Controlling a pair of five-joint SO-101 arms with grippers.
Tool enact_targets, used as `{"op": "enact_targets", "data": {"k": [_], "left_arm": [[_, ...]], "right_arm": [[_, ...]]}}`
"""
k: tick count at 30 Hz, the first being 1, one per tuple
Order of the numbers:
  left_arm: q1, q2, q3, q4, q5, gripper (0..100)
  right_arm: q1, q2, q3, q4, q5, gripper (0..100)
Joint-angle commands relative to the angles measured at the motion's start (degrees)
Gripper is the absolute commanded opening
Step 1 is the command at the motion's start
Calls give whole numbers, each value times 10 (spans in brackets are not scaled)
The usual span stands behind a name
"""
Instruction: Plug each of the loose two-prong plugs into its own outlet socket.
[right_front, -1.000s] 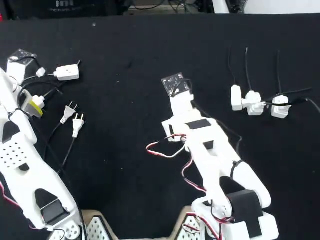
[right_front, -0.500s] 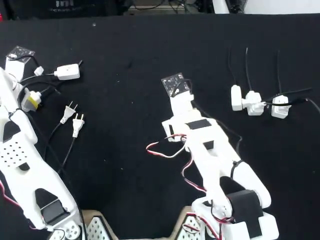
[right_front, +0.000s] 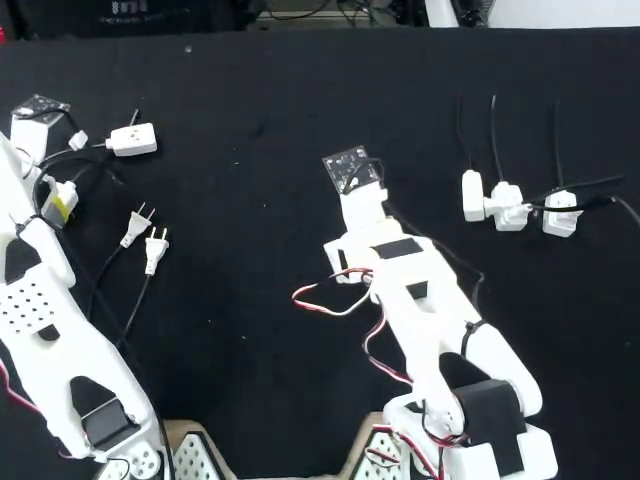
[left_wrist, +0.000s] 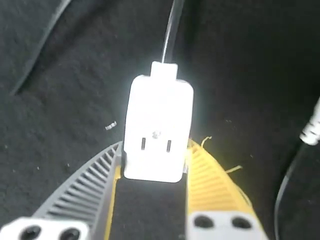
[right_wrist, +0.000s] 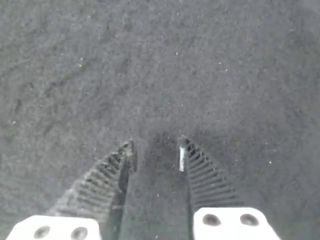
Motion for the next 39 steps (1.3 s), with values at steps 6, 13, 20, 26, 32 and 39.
{"op": "enact_targets", "data": {"k": [6, 13, 20, 26, 32, 39], "left_arm": [[15, -18, -95, 131, 5, 46], [-4, -18, -143, 150, 9, 46], [-38, -103, -79, 152, 35, 46], [-44, -260, 58, 151, 37, 46], [-17, -426, 228, 151, 38, 46], [-10, -612, 356, 149, 38, 46]], "right_arm": [[-6, -24, -2, -11, 0, 131], [-4, -24, -1, -11, 0, 131], [-5, -24, -1, -11, 0, 131], [-4, -24, -1, -11, -1, 131], [4, -29, -1, -7, -1, 131], [80, -29, -23, -8, -32, 131]]}}
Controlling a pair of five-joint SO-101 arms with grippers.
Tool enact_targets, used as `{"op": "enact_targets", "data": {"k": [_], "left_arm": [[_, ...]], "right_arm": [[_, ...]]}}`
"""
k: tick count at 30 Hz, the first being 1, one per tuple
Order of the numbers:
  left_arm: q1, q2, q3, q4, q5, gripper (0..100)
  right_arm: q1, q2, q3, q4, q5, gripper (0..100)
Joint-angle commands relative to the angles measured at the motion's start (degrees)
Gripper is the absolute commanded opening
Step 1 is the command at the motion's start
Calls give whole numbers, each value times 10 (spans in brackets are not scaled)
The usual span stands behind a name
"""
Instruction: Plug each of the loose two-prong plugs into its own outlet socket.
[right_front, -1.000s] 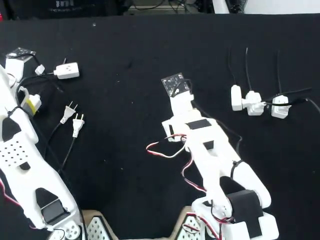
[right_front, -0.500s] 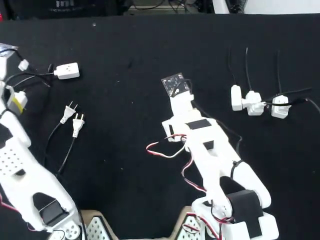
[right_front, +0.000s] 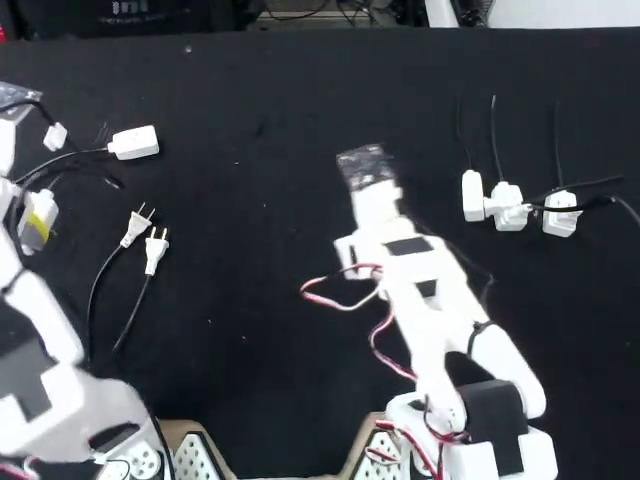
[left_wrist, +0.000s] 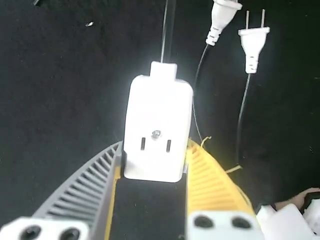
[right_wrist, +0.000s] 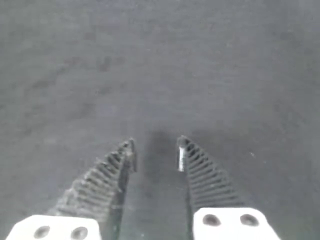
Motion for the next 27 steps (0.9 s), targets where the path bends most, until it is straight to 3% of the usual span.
{"op": "enact_targets", "data": {"k": [1, 6, 12, 16, 22, 27], "left_arm": [[24, -135, 54, 4, 7, 46], [138, -165, 166, -30, 31, 46], [323, -164, 313, -180, 237, 48], [432, -161, 402, -290, 333, 50], [506, -161, 561, -494, 453, 59], [544, -162, 641, -558, 532, 208]], "right_arm": [[55, -29, -24, -8, -45, 131], [88, -29, -25, -11, -87, 131], [96, -29, -25, -11, -91, 131], [95, -29, -25, -11, -91, 131], [94, -29, -25, -10, -91, 131], [93, -29, -25, -11, -91, 131]]}}
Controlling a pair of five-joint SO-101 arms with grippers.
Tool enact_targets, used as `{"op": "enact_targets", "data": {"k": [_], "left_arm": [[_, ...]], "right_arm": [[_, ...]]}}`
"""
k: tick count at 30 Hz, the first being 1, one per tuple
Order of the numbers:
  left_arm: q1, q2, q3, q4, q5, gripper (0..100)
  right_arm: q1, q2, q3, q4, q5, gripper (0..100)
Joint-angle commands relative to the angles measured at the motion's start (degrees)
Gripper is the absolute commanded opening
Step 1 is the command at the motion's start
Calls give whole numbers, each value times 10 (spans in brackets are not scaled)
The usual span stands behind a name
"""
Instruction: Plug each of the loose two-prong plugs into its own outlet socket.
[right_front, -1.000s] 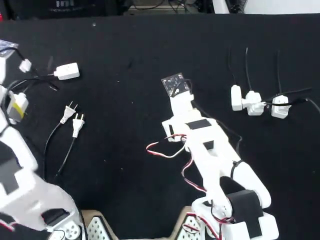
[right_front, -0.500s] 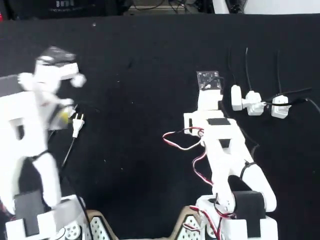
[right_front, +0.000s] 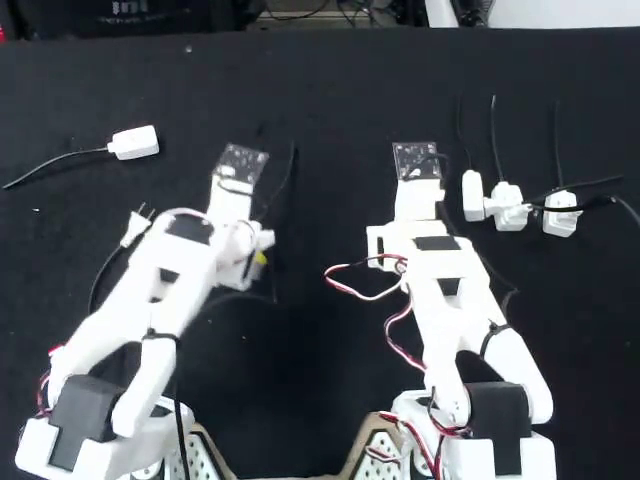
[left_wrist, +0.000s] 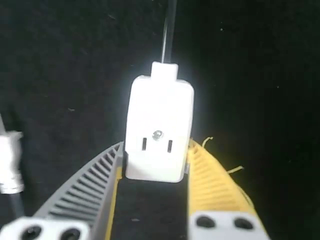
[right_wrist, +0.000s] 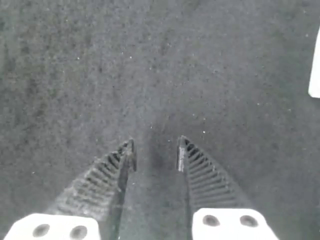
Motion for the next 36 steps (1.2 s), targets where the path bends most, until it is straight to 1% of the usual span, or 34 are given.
{"op": "enact_targets", "data": {"k": [1, 4, 8, 10, 12, 15, 18, 21, 24, 27, 29, 32, 36], "left_arm": [[33, -25, 40, -41, 62, 220], [28, -27, 30, -20, 62, 204], [16, -27, -25, 47, 61, 199], [5, -21, -44, 59, 48, 199], [-17, -19, -45, 47, 13, 199], [-65, -19, -12, -15, -24, 199], [-116, -20, 7, -69, -32, 199], [-138, -27, 0, -74, -29, 199], [-113, -22, -22, -32, -28, 199], [-46, -24, -28, 14, -31, 199], [0, -26, -30, 29, -32, 199], [43, -26, -32, 28, -33, 199], [53, -20, -24, -18, -33, 199]], "right_arm": [[9, -29, -25, -11, -5, 131], [9, -29, -25, -11, -5, 131], [9, -29, -25, -11, -5, 131], [9, -29, -25, -11, -5, 131], [9, -29, -25, -11, -4, 131], [9, -29, -25, -9, -4, 131], [9, -29, -25, -9, -4, 131], [9, -29, -25, -9, -4, 131], [9, -29, -25, -11, -4, 131], [11, -29, -25, -10, -5, 131], [11, -29, -25, -10, -5, 131], [10, -29, -25, -9, -5, 131], [10, -29, -25, -8, -5, 131]]}}
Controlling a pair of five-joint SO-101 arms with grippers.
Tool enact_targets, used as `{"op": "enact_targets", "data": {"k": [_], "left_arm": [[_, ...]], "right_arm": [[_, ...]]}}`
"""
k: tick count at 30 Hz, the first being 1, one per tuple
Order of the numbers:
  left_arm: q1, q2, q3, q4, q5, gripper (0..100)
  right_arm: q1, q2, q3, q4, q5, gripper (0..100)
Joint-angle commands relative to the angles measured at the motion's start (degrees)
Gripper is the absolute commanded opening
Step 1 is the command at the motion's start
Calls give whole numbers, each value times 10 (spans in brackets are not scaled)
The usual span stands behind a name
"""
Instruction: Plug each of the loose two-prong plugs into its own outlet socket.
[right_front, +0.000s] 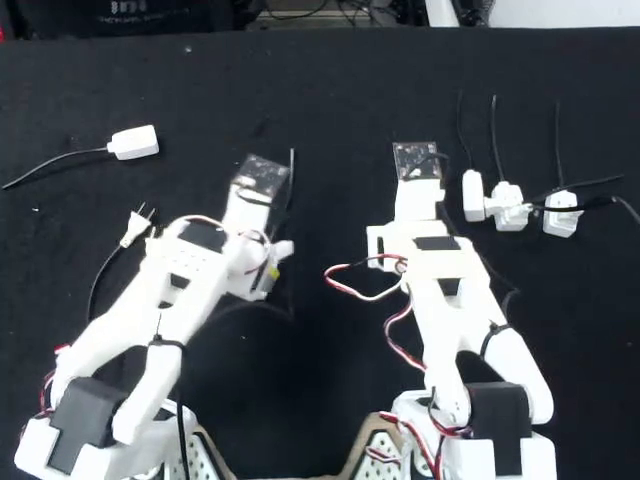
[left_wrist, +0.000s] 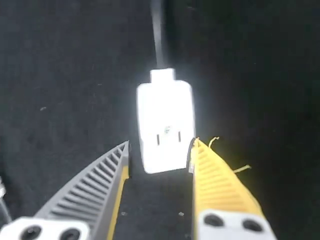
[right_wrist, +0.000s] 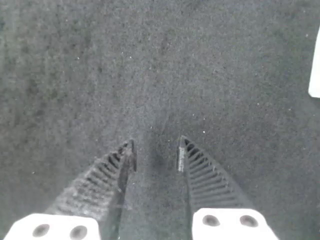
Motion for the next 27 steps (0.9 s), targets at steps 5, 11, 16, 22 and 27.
{"op": "enact_targets", "data": {"k": [5, 11, 16, 22, 27], "left_arm": [[7, -15, -7, -73, -5, 199], [-53, -15, -4, -70, -6, 199], [-112, -15, 16, -73, -52, 199], [-150, -22, 9, -67, -77, 199], [-93, -22, -26, -6, -53, 198]], "right_arm": [[10, -29, -25, -8, -4, 131], [10, -29, -25, -8, -4, 131], [10, -29, -25, -8, -4, 131], [9, -29, -25, -11, -4, 131], [9, -29, -25, -11, -4, 131]]}}
